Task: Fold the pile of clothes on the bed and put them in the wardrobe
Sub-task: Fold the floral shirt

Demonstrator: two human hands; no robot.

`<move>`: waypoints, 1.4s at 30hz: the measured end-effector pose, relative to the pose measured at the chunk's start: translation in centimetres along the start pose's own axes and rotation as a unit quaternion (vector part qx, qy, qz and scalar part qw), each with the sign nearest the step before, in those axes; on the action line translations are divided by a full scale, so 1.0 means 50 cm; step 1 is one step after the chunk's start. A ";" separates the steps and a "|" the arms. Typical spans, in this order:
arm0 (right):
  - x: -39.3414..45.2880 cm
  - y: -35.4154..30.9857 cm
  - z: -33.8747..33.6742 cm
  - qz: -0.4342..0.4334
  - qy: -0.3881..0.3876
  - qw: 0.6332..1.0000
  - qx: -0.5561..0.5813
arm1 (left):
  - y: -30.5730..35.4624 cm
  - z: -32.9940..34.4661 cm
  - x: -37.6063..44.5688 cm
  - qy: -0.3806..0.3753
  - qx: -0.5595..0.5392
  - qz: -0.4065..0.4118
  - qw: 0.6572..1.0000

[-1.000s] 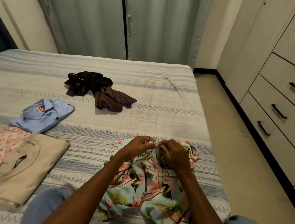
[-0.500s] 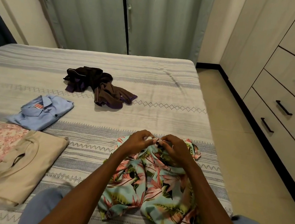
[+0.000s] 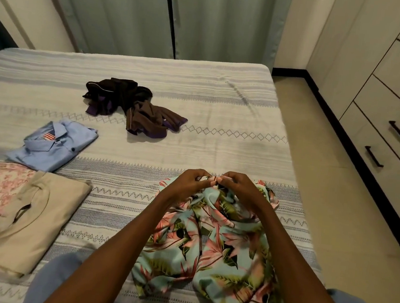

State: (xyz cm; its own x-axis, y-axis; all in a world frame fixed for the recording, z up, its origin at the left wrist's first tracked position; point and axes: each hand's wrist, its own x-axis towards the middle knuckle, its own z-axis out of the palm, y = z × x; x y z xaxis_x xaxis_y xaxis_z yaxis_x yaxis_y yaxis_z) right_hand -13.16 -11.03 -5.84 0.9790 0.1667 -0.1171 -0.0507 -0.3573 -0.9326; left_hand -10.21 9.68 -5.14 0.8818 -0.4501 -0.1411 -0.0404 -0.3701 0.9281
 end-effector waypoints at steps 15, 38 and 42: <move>0.023 0.061 0.082 -0.025 0.199 0.907 -0.369 | -0.033 -0.016 0.183 0.188 0.261 -0.054 0.945; 0.067 0.074 0.050 -0.006 0.155 0.900 -0.408 | -0.098 0.072 0.053 0.137 0.379 -0.046 0.914; 0.077 0.088 0.064 0.026 0.120 0.872 -0.474 | -0.101 0.077 0.054 0.163 0.423 -0.017 0.891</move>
State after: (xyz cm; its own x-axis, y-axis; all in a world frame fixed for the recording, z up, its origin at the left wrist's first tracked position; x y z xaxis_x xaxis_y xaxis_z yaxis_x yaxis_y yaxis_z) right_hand -10.26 -9.04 -11.48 0.9991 -0.0288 0.0310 -0.0215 -0.9765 -0.2145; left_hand -9.43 7.22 -11.55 0.9734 -0.2178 0.0709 -0.2290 -0.9215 0.3136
